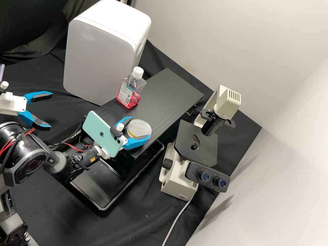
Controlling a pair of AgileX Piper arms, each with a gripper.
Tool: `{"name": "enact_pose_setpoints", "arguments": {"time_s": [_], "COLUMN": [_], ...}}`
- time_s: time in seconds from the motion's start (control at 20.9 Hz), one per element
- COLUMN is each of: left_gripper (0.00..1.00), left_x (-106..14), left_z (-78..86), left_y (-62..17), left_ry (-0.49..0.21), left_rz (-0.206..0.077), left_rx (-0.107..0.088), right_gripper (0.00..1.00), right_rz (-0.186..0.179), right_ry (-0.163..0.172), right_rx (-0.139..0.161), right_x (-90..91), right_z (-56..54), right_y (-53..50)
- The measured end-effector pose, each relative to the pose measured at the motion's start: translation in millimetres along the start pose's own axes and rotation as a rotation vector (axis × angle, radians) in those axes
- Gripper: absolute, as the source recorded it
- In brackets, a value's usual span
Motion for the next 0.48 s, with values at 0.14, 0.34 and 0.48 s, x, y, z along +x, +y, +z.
{"name": "enact_pose_setpoints", "arguments": {"time_s": [0.14, 0.34, 0.48], "left_gripper": [1.0, 1.0, 1.0], "left_x": [0.0, 0.0, 0.0], "left_z": [0.0, 0.2, 0.2], "left_y": [0.0, 0.0, 0.0], "left_ry": [0.0, -0.001, -0.001], "left_rz": [0.0, 0.0, 0.0], "left_rx": [0.0, 0.0, 0.0], "right_gripper": [0.0, 0.0, 0.0], "right_rz": [0.009, 0.009, 0.013], "right_ry": [0.032, 0.058, 0.061], "right_rx": [0.001, -0.001, -0.001], "right_x": [-3.2, -6.3, -6.3], "right_z": [-7.2, -12.4, -12.7], "right_y": [2.5, 3.6, 3.9]}}
